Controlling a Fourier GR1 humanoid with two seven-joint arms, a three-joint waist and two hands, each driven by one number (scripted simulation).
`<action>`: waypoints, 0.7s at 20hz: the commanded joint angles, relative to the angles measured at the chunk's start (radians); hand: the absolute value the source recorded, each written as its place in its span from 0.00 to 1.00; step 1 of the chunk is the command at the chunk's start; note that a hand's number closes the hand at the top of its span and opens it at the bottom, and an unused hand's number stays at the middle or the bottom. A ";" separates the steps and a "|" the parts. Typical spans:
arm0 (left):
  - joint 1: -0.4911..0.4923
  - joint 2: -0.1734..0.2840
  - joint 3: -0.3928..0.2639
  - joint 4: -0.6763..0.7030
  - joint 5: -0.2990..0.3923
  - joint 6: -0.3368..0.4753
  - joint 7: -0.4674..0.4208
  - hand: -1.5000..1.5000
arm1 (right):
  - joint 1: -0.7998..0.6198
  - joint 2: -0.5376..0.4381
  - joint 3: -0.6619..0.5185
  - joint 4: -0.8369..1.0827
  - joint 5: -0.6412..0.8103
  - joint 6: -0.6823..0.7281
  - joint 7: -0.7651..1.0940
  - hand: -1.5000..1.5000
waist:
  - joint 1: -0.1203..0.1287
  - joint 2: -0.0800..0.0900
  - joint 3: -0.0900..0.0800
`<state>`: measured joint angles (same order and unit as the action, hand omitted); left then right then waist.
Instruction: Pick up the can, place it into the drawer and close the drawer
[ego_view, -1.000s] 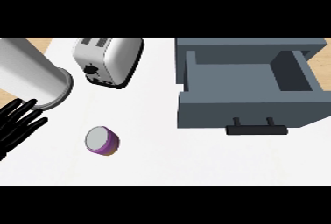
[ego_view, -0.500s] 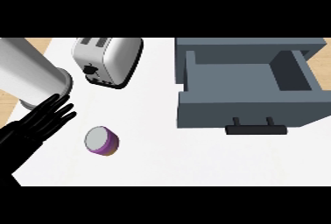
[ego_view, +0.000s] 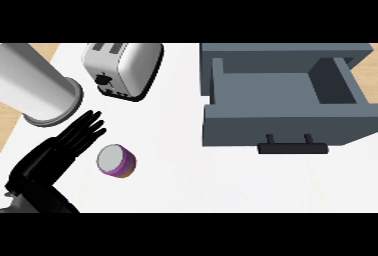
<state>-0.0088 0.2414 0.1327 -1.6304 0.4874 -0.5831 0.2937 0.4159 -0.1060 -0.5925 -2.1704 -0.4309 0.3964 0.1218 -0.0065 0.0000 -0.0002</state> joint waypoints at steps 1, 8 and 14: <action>0.055 -0.035 -0.012 0.046 -0.113 -0.027 -0.101 0.00 | 0.033 0.000 -0.055 0.004 -0.053 0.056 0.004 0.00 | 0.001 -0.001 0.000; -0.055 -0.015 0.051 0.279 -0.225 -0.030 -0.273 0.00 | 0.000 0.016 -0.078 0.067 -0.008 0.102 -0.034 0.00 | -0.001 0.000 0.000; -0.059 -0.021 0.043 0.399 -0.334 -0.016 -0.418 0.00 | 0.021 0.046 -0.097 -0.012 -0.036 0.108 0.013 0.00 | 0.000 -0.001 0.000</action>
<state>-0.0682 0.2204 0.1761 -1.2819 0.2089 -0.6056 -0.0515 0.4311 -0.0530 -0.6475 -2.1693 -0.4381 0.4820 0.1225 -0.0076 0.0001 -0.0004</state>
